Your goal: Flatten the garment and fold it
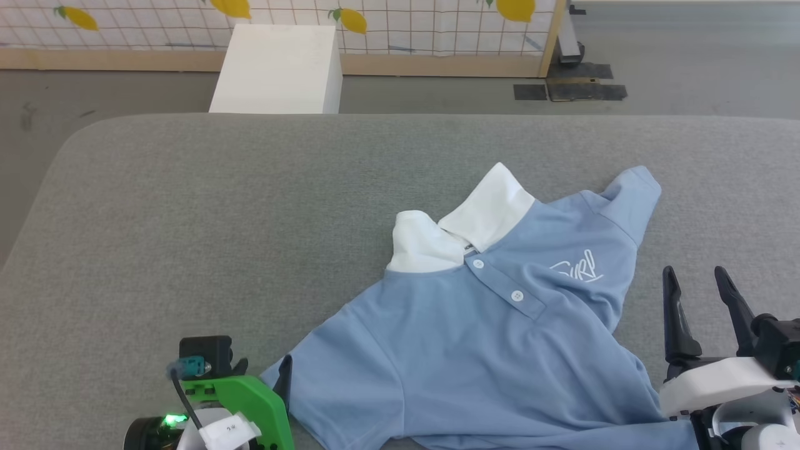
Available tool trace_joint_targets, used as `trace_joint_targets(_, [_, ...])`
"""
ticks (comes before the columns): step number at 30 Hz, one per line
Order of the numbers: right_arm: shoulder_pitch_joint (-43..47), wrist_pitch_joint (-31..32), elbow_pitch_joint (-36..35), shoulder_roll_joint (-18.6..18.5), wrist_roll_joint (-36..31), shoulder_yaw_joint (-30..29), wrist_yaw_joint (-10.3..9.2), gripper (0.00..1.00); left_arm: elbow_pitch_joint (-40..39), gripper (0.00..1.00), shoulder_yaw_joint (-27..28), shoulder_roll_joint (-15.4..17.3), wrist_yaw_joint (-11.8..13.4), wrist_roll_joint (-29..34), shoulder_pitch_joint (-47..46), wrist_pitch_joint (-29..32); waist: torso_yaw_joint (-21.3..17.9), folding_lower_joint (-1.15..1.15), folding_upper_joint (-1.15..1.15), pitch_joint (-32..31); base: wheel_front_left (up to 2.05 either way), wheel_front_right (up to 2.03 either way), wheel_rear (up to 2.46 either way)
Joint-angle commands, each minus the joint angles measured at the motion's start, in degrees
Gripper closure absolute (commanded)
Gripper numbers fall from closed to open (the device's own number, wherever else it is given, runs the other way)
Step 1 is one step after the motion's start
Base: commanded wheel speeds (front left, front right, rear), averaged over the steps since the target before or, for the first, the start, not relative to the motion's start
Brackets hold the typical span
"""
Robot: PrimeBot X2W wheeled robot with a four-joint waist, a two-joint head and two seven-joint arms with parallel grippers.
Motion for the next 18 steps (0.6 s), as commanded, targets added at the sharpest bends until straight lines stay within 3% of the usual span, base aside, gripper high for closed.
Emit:
trace_joint_targets(1, [-0.08,0.21,-0.33,0.11,0.55,0.35,-0.11,0.00,0.12,0.00,0.01,0.54,0.66,-0.21,0.61,1.48,-0.70,0.00,0.00,0.12,0.00,0.00,0.00])
trace_joint_targets(8, [-0.10,-0.04,0.00,0.12,1.74,1.29,-0.11,0.00,2.03,0.00,0.05,1.07,3.30,-0.99,0.26,10.39,-2.63,0.00,0.00,0.67,0.00,0.00,0.00])
trace_joint_targets(18, [-0.67,-0.13,0.76,0.12,2.62,1.99,-0.11,0.00,5.65,0.00,0.19,0.76,4.28,-2.15,-2.43,13.36,-3.92,0.00,0.00,1.63,0.00,0.00,0.00])
